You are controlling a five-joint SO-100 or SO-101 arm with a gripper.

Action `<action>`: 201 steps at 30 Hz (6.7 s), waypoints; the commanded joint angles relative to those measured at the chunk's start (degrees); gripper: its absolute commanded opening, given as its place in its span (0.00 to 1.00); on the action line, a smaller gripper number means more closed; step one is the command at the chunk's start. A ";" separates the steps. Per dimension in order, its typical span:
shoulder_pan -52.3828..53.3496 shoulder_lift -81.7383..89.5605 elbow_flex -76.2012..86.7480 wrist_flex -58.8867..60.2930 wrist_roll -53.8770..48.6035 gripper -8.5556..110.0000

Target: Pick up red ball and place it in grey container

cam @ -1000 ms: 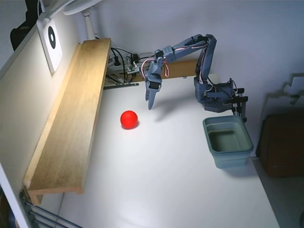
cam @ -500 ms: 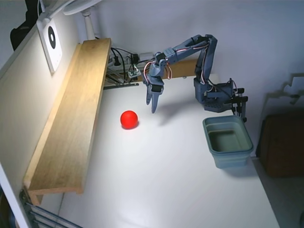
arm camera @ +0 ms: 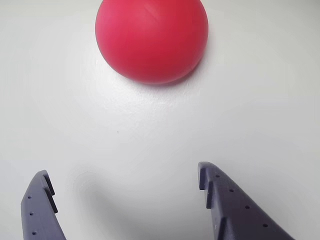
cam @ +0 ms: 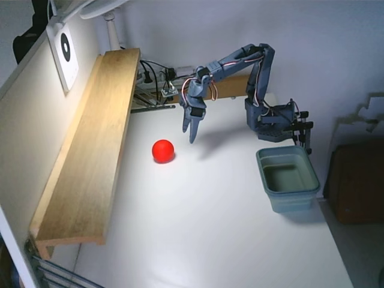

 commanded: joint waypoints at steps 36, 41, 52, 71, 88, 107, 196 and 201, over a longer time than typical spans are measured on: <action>0.61 -41.51 -46.29 3.35 0.09 0.39; 0.61 -44.62 -50.97 4.92 0.09 0.39; 0.61 -44.62 -50.97 4.92 0.09 0.39; 0.61 -44.62 -50.97 4.92 0.09 0.27; 0.61 -44.62 -50.97 4.92 0.09 0.27; 0.61 -35.10 -37.17 0.63 0.09 0.27; 0.61 -19.38 -58.83 38.02 0.09 0.27; 0.61 -19.42 -58.97 38.11 0.09 0.27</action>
